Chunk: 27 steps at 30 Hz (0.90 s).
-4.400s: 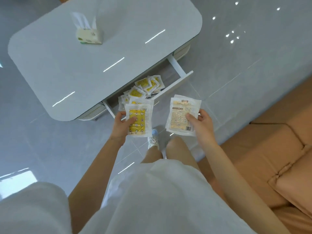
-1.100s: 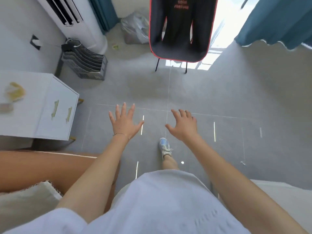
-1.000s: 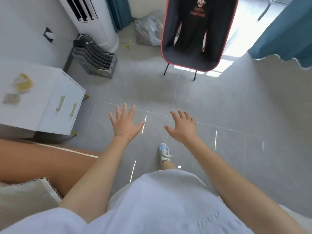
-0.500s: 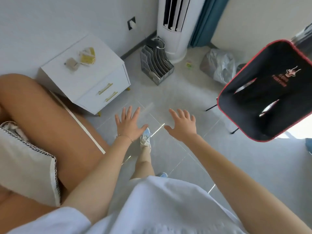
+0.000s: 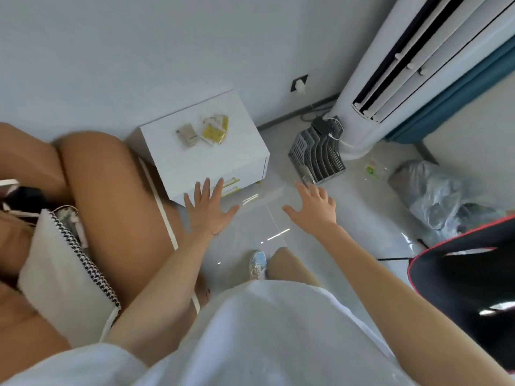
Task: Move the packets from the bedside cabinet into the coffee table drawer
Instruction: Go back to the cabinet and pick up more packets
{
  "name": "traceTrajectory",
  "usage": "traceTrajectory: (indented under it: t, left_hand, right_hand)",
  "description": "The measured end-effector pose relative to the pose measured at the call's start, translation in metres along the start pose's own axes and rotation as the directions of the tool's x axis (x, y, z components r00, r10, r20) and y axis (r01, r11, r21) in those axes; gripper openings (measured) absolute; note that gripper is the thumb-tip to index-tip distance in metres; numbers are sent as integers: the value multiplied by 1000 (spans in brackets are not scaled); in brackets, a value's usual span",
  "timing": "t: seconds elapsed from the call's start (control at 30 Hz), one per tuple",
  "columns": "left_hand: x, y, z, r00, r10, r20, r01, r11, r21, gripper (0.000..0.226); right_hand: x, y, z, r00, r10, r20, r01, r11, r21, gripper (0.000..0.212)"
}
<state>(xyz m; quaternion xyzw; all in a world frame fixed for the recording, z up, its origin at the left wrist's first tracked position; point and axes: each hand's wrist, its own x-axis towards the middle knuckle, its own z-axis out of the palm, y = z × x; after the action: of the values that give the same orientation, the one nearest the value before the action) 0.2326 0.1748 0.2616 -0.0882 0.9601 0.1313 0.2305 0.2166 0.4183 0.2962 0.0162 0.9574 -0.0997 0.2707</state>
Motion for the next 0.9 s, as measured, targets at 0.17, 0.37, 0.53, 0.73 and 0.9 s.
traceTrajectory:
  t: [0.17, 0.37, 0.53, 0.73, 0.9]
  left_hand:
    - [56, -18, -16, 991, -133, 12, 134, 987, -88, 81]
    - [131, -30, -29, 958, -285, 29, 287, 948, -136, 79]
    - [196, -29, -42, 903, -421, 86, 429, 866, -257, 78]
    - [274, -45, -53, 865, -489, 114, 494, 791, -361, 78]
    - [330, -80, -29, 869, -483, 105, 493, 827, -270, 79]
  right_hand:
    - [77, -28, -29, 996, -75, 53, 73, 997, 29, 73]
    - [177, -61, -53, 978, -142, 150, 145, 989, -4, 72]
    - [258, -94, -74, 950, -216, 225, 235, 970, -63, 73]
    - [348, -137, -76, 936, -274, 221, 289, 957, -36, 74]
    - [411, -160, -42, 942, -259, 214, 275, 960, -46, 75]
